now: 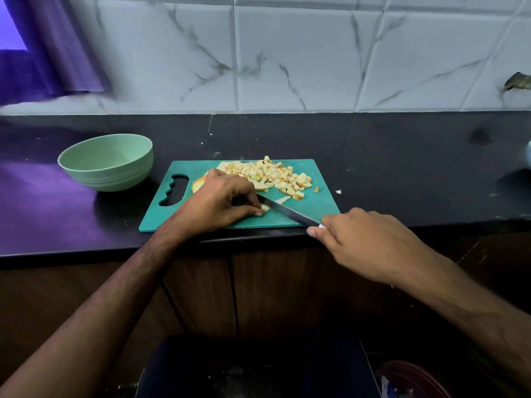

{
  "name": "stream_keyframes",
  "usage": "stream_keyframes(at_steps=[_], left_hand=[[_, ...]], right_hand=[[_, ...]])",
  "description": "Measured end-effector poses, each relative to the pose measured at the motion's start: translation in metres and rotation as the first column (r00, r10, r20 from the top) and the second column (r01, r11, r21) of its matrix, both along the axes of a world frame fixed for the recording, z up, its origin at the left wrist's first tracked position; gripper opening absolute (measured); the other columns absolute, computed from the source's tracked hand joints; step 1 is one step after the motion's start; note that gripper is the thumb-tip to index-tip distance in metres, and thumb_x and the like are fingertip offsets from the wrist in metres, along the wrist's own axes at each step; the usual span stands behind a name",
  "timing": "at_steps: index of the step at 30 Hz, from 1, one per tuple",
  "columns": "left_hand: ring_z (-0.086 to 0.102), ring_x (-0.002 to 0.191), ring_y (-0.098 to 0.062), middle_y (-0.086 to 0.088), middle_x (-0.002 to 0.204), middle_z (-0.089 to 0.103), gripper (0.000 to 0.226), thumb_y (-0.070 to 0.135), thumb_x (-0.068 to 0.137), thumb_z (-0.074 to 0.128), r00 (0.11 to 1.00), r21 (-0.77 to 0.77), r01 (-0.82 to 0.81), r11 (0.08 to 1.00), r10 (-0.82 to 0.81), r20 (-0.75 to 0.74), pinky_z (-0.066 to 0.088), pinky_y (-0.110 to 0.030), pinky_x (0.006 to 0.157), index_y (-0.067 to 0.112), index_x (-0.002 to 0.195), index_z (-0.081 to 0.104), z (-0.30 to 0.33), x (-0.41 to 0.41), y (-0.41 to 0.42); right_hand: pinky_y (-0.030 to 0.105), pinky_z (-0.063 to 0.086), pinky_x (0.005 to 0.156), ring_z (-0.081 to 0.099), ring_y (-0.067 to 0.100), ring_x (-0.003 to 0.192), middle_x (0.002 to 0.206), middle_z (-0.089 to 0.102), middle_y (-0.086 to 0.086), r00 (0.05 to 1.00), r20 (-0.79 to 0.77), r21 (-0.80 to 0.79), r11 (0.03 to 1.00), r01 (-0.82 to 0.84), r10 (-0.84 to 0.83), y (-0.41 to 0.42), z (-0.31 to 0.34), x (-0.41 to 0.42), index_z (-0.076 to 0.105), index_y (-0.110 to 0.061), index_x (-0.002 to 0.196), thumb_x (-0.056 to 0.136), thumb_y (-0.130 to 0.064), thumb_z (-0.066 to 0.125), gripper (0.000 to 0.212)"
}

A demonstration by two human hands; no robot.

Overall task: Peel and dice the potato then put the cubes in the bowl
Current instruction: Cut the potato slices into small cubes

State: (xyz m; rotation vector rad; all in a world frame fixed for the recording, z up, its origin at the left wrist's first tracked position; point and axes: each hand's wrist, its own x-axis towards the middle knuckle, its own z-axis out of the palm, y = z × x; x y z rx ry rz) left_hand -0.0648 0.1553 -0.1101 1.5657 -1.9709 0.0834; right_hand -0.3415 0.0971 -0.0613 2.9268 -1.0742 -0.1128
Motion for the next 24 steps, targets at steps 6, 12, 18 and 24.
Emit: stream_keyframes(at_steps=[6,12,18,24], left_hand=[[0.058,0.089,0.006,0.025,0.085,0.066,0.013,0.041,0.083,0.079,1.000,-0.017,0.005,1.000,-0.005,0.005,0.034,-0.031,0.090,0.030,0.084,0.073,0.001,-0.001,0.002],[0.059,0.092,0.007,0.026,0.087,0.066,0.009,0.032,0.085,0.081,1.000,-0.004,-0.003,1.000,0.004,0.019,0.034,-0.032,0.093,0.030,0.088,0.073,0.003,-0.003,0.004],[0.064,0.086,-0.005,0.019,0.085,0.067,0.026,0.035,0.083,0.083,0.998,-0.010,-0.019,1.000,0.018,-0.055,0.033,-0.028,0.098,0.031,0.089,0.058,0.004,-0.007,0.006],[0.064,0.084,-0.007,0.017,0.083,0.066,0.030,0.035,0.083,0.083,0.997,0.004,-0.016,1.000,0.016,-0.075,0.036,-0.031,0.098,0.031,0.090,0.055,0.005,-0.009,0.007]], right_hand=[[0.028,0.036,0.055,0.049,0.006,0.066,0.079,0.049,-0.009,1.000,0.015,-0.010,1.000,0.009,-0.008,0.008,-0.011,0.004,0.047,-0.029,0.092,0.106,-0.057,0.022,0.040],[0.030,0.037,0.059,0.043,0.004,0.064,0.076,0.044,-0.011,1.000,0.010,-0.027,1.000,-0.012,0.012,0.005,-0.011,0.011,0.046,-0.028,0.092,0.107,-0.056,0.023,0.039],[0.028,0.036,0.056,0.050,0.007,0.068,0.080,0.051,-0.008,1.000,0.019,0.027,1.000,0.010,-0.010,-0.003,0.004,0.001,0.041,-0.028,0.078,0.106,-0.058,0.023,0.045],[0.028,0.038,0.057,0.050,0.007,0.066,0.080,0.051,-0.009,1.000,0.011,0.007,1.000,0.012,-0.012,0.008,-0.002,-0.003,0.039,-0.030,0.078,0.105,-0.059,0.021,0.044]])
